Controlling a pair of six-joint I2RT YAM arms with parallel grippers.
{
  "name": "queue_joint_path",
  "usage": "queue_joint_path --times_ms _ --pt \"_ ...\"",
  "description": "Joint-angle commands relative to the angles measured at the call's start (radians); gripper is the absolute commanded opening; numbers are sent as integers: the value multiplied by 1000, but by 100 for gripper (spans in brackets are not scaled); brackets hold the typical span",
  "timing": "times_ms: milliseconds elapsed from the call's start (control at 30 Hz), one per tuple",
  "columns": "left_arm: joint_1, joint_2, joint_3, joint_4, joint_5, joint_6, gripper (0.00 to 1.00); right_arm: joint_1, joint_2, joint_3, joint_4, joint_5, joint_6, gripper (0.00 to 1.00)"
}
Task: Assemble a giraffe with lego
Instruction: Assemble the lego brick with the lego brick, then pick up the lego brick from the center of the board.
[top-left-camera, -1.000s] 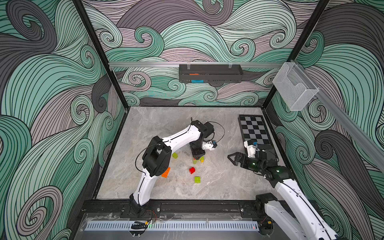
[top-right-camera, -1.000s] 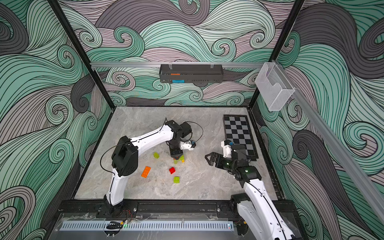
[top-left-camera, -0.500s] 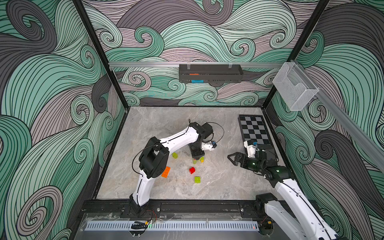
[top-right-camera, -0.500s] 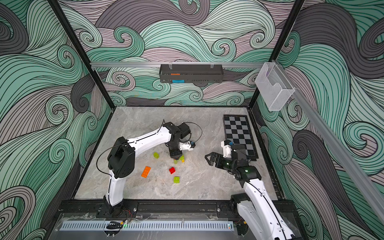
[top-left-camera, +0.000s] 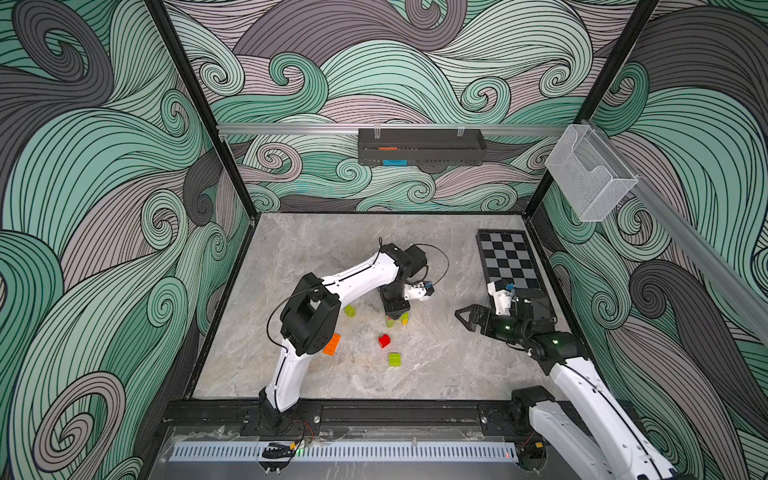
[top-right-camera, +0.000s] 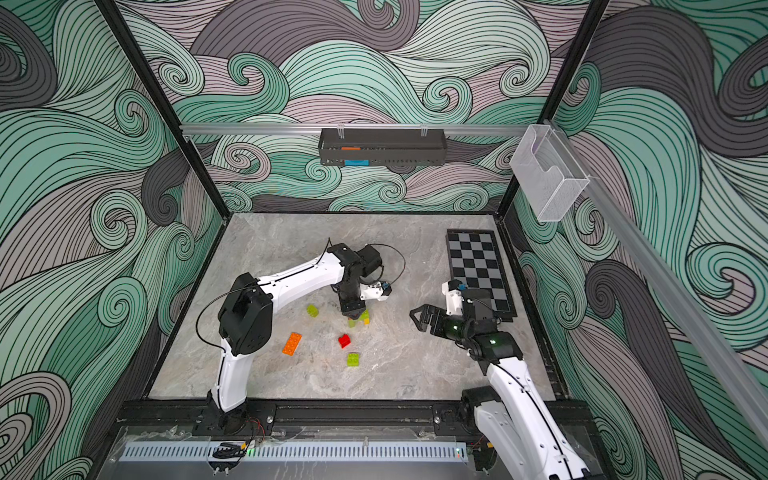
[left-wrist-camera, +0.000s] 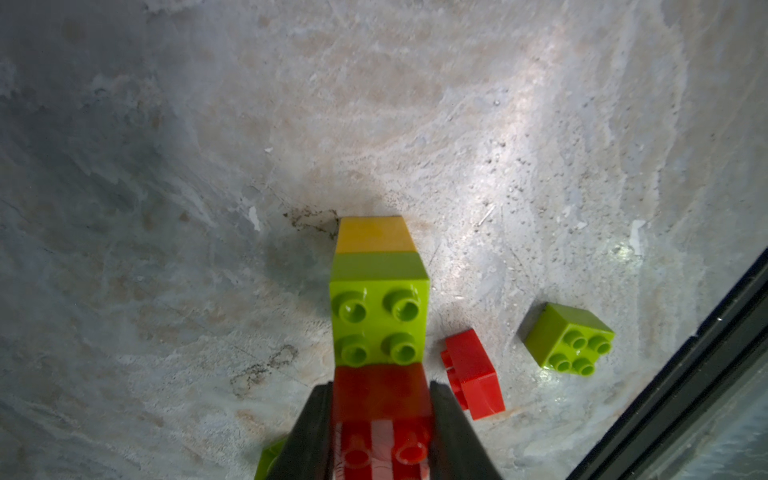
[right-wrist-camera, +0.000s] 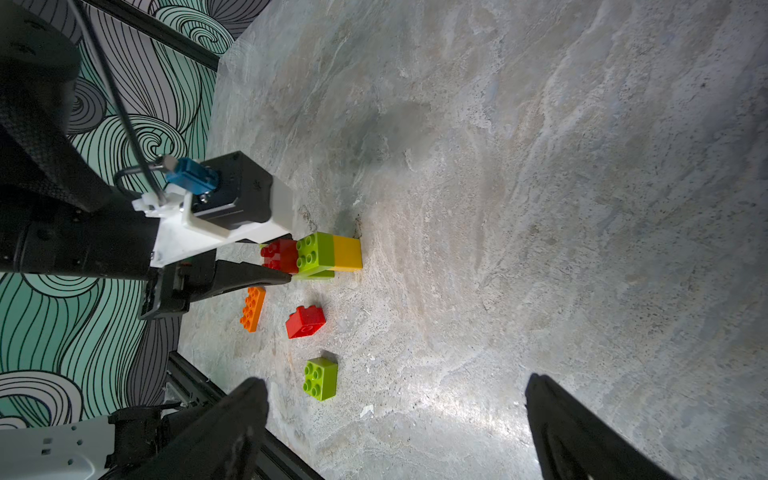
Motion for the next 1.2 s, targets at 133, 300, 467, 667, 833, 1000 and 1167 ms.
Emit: queue_joint_path --times_ms 133,300,467,667,833,1000,1167 --pt "-3 107 -4 14 -34 -11 5 -6 -6 -8 -21 7 17 99" --pt "-3 53 -11 42 -37 -25 40 -6 -21 5 -48 14 22 99" --pt "-3 -60 57 -1 -27 -26 68 25 -51 37 -104 56 67 96" --pt "5 -264 57 -19 -35 -36 90 295 -88 52 -148 261 212 92" --pt "72 -461 -111 27 -42 -67 94 609 20 81 -128 453 328 90" --pt "222 -638 -320 90 14 -117 97 858 294 200 -113 599 354 90" --pt "365 -796 -506 181 104 -157 98 995 580 384 -153 668 315 91"
